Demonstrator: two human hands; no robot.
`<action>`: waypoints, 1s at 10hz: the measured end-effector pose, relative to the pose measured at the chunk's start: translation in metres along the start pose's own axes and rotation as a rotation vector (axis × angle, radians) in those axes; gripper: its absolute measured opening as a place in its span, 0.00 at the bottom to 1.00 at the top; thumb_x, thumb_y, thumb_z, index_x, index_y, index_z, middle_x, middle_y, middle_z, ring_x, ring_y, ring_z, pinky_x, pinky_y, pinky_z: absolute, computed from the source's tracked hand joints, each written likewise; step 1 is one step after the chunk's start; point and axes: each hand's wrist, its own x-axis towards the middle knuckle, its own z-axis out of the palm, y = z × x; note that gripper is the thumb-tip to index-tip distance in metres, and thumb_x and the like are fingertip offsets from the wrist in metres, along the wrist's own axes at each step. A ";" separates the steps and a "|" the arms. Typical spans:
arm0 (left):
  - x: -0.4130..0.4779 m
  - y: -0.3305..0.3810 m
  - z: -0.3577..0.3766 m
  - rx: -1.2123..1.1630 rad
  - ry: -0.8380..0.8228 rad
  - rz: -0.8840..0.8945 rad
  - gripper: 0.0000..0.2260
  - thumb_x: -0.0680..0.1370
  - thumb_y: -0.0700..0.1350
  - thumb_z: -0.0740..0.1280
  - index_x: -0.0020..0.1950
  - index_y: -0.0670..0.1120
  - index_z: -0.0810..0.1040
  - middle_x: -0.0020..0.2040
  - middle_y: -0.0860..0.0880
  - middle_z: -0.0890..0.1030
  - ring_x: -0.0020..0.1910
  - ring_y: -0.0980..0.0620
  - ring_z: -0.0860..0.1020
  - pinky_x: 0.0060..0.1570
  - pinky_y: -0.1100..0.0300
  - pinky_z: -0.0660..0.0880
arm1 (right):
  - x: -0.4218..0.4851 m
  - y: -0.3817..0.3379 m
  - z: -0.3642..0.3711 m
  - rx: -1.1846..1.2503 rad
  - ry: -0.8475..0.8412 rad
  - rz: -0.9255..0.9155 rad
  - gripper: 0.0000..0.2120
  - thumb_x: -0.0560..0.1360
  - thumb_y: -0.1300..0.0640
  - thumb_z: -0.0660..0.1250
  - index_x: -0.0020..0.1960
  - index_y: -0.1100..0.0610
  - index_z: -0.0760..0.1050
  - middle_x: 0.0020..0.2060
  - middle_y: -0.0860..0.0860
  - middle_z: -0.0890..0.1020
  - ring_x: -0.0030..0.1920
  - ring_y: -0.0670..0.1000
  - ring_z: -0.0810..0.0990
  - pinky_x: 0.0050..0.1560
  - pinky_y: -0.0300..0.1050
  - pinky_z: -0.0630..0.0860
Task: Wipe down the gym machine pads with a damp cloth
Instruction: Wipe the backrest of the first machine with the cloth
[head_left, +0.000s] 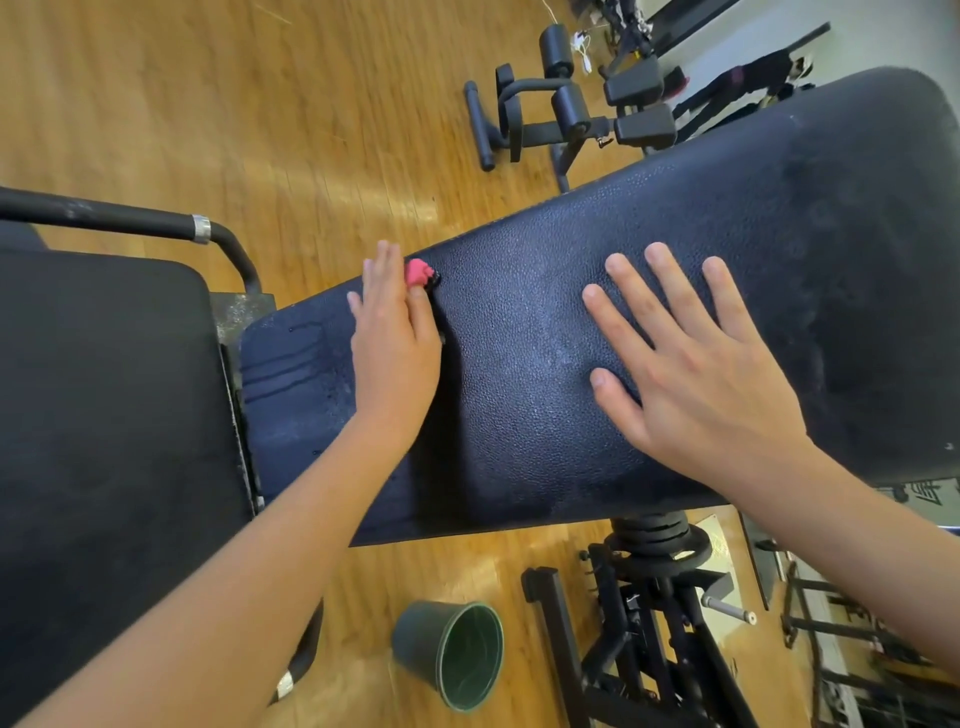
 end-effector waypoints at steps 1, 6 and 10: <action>0.011 0.003 -0.002 -0.007 0.007 0.016 0.22 0.87 0.43 0.54 0.82 0.44 0.61 0.83 0.47 0.59 0.82 0.50 0.53 0.80 0.50 0.46 | 0.000 0.000 0.000 -0.004 -0.001 0.000 0.31 0.84 0.43 0.51 0.82 0.58 0.60 0.81 0.59 0.60 0.81 0.63 0.56 0.79 0.67 0.51; -0.025 0.011 0.004 0.038 -0.094 -0.072 0.22 0.87 0.47 0.53 0.82 0.49 0.59 0.84 0.52 0.55 0.82 0.36 0.47 0.74 0.35 0.58 | 0.001 -0.003 -0.001 -0.002 -0.030 0.006 0.30 0.84 0.43 0.50 0.82 0.57 0.60 0.81 0.59 0.60 0.81 0.63 0.55 0.79 0.66 0.51; 0.005 0.010 0.013 0.000 0.028 -0.063 0.20 0.87 0.45 0.52 0.80 0.45 0.63 0.83 0.49 0.57 0.82 0.46 0.51 0.77 0.43 0.53 | 0.001 -0.001 0.000 0.003 -0.013 0.009 0.30 0.84 0.43 0.50 0.82 0.57 0.60 0.81 0.59 0.60 0.81 0.63 0.55 0.79 0.66 0.51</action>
